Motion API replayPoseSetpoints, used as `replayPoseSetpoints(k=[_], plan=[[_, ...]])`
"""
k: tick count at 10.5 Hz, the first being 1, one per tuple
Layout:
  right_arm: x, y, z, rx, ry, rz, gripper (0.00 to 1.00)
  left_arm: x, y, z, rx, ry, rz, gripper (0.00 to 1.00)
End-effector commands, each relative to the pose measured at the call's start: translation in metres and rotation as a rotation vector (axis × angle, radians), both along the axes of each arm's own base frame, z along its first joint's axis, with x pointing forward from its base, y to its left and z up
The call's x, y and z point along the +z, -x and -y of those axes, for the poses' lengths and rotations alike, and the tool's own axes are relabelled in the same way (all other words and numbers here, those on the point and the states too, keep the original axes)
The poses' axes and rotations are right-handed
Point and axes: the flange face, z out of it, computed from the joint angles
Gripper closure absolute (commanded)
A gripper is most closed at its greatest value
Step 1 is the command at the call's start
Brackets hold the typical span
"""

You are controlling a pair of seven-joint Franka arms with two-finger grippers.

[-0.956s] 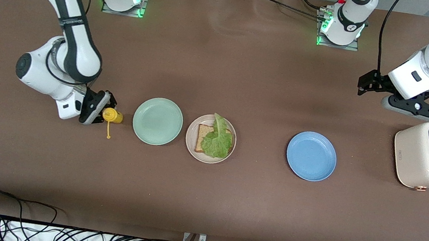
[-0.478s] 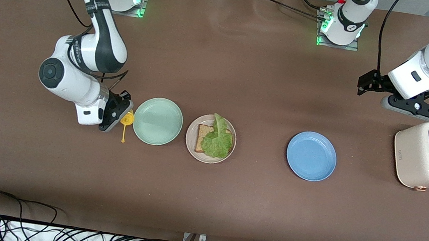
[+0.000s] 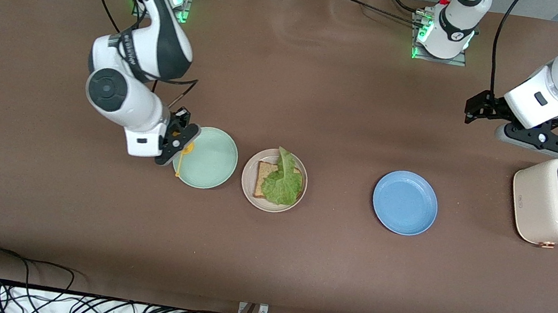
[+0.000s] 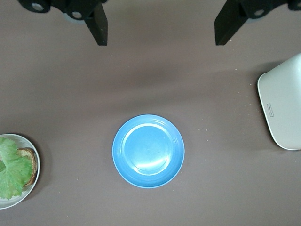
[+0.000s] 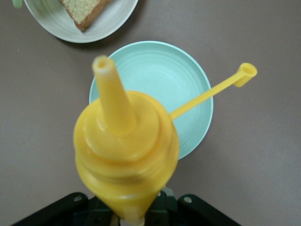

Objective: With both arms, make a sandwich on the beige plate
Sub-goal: 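Carry the mustard bottle with the right gripper over the beige plate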

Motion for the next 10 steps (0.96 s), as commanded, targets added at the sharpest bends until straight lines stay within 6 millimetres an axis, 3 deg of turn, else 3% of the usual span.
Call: replayPoseSetpoints(k=[1, 4, 7, 10], plan=[[0.0, -0.001, -0.052, 0.051, 0.113, -0.016, 1.0, 0.006, 0.0, 0.003, -0.015, 0.025, -0.007, 0.0], [-0.02, 0.007, -0.081, 0.099, 0.156, -0.031, 1.0, 0.006, 0.0, 0.002, -0.013, 0.025, -0.007, 0.0], [-0.036, -0.001, -0.116, 0.144, 0.202, -0.052, 1.0, 0.006, 0.0, 0.003, -0.015, 0.025, -0.007, 0.0], [-0.058, 0.006, -0.137, 0.192, 0.279, -0.095, 1.0, 0.006, 0.0, 0.003, -0.015, 0.025, -0.007, 0.0]])
